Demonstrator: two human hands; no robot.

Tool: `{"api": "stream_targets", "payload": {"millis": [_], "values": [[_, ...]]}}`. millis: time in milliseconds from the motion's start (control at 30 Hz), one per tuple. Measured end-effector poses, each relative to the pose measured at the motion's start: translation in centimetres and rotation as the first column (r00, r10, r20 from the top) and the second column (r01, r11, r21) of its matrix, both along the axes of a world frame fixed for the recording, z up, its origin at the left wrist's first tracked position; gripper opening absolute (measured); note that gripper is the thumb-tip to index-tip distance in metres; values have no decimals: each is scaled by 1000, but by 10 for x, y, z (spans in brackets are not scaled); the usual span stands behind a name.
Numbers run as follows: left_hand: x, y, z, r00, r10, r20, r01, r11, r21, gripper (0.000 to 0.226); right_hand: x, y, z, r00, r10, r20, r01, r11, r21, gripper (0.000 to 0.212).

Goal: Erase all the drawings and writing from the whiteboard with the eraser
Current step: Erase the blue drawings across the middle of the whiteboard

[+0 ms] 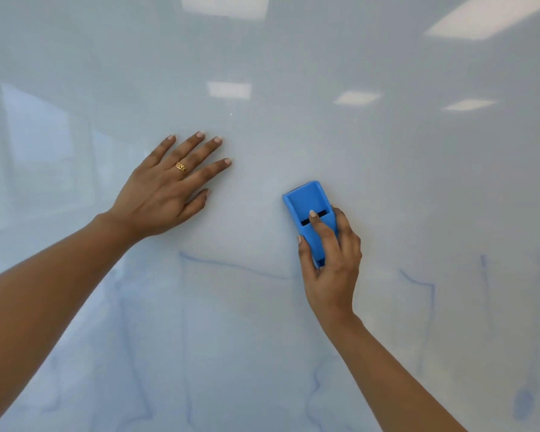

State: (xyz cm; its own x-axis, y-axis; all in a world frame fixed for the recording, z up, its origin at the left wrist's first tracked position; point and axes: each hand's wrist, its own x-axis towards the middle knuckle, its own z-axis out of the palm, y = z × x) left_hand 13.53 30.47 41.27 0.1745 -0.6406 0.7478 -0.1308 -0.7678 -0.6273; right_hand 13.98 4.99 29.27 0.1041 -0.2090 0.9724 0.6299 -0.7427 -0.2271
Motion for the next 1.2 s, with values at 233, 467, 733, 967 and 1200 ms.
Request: {"api": "stream_targets", "payload": {"millis": [233,467,733,967,1200], "values": [[-22,95,2,998,52,-41,-53,999,-6,49,-12,109,-5,1000,10,18,-9,998,-60,36],[-43,184,-8,993,57,-104,-69,990,-120,49,-25,204,-17,996,16,83,10,953,-303,32],[-53,237,-20,987,75,-139,-90,990,-104,50,-26,207,9,991,25,134,44,873,-486,34],[-59,274,-30,986,79,-144,-94,990,-105,50,-31,223,33,997,23,71,-8,979,-203,36],[-59,286,-53,987,55,-153,-76,988,-136,52,-42,279,-33,996,66,53,-24,821,-571,33]]}}
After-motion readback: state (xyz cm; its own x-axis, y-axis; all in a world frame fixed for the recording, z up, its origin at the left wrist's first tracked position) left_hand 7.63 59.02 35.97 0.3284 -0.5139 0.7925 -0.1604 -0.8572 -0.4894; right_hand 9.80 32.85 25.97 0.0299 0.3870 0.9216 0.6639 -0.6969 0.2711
